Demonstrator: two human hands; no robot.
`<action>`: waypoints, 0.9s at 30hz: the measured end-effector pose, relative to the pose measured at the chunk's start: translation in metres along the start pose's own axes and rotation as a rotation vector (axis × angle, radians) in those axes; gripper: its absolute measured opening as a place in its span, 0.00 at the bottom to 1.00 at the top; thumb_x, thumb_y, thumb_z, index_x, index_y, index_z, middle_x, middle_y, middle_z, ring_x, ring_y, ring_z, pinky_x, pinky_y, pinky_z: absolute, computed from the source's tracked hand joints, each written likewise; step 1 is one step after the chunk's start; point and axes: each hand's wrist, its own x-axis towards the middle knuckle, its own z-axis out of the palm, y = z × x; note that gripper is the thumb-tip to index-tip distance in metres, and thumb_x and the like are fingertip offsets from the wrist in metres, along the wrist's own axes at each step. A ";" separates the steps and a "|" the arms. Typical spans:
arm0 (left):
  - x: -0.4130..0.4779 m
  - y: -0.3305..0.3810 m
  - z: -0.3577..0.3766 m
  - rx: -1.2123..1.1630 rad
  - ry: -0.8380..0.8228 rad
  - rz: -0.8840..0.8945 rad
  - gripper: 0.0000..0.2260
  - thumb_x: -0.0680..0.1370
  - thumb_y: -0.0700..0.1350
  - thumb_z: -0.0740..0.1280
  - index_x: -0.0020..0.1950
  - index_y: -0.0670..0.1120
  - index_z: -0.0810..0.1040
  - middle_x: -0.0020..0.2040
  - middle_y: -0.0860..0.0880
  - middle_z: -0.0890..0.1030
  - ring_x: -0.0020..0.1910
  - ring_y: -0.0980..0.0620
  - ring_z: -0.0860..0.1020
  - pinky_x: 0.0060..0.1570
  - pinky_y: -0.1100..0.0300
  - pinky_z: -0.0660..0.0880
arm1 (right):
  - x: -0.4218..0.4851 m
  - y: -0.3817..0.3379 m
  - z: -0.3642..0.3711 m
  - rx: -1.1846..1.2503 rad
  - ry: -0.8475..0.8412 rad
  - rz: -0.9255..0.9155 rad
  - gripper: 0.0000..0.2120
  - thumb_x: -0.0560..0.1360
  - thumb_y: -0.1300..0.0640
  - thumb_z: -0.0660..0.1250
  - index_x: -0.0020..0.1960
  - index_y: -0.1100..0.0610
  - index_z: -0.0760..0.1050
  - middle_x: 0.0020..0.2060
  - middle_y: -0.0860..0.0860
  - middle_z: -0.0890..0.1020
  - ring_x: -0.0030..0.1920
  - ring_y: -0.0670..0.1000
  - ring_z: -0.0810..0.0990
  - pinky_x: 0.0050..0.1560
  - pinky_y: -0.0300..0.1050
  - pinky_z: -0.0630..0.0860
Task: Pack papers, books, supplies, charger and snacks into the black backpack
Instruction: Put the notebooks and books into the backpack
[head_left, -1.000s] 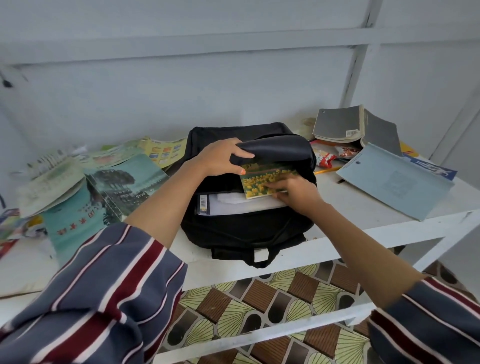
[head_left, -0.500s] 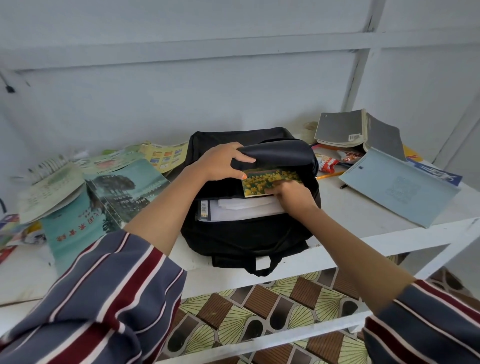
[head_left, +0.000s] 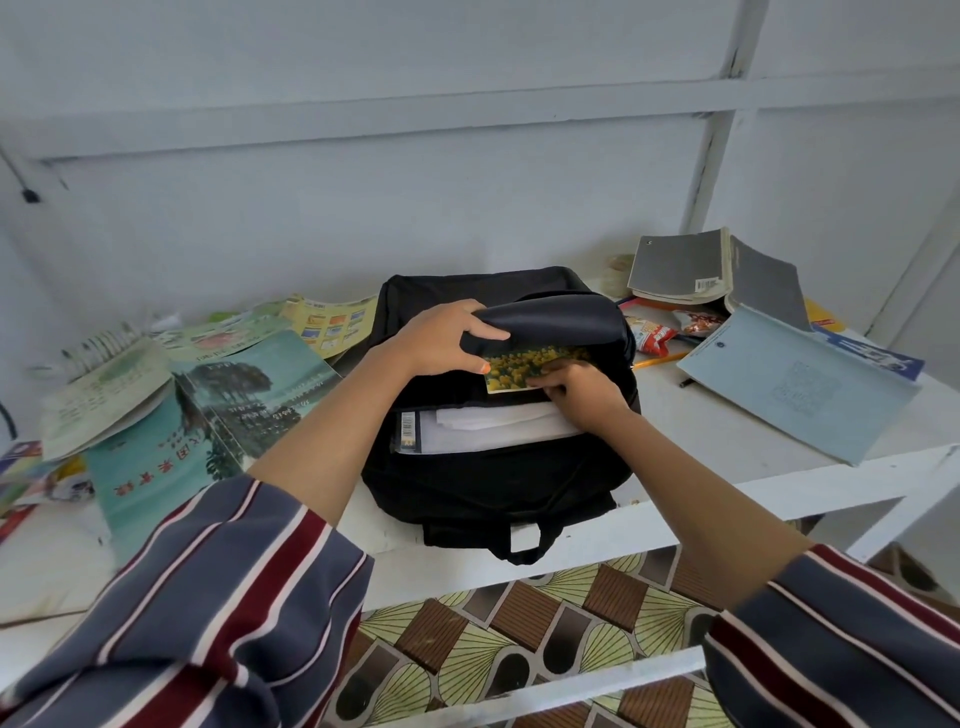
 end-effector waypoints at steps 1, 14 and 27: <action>0.000 0.000 0.000 -0.003 -0.007 -0.001 0.22 0.72 0.45 0.72 0.66 0.52 0.74 0.64 0.49 0.72 0.61 0.48 0.71 0.60 0.52 0.68 | -0.001 0.000 -0.001 0.018 -0.009 -0.009 0.15 0.80 0.56 0.58 0.63 0.45 0.75 0.67 0.50 0.72 0.67 0.53 0.69 0.65 0.48 0.68; 0.009 0.022 0.008 -0.057 -0.453 -0.219 0.11 0.74 0.56 0.67 0.49 0.51 0.83 0.73 0.50 0.65 0.72 0.50 0.62 0.70 0.53 0.55 | -0.078 0.019 -0.054 0.492 -0.012 -0.071 0.16 0.73 0.62 0.69 0.60 0.56 0.77 0.52 0.51 0.82 0.48 0.48 0.82 0.53 0.33 0.76; 0.106 0.135 0.042 -0.262 0.448 0.013 0.08 0.79 0.49 0.61 0.41 0.50 0.74 0.46 0.51 0.74 0.44 0.53 0.74 0.42 0.59 0.69 | -0.121 0.192 -0.130 0.430 0.627 0.511 0.18 0.73 0.62 0.69 0.63 0.57 0.75 0.55 0.59 0.79 0.49 0.56 0.78 0.48 0.40 0.67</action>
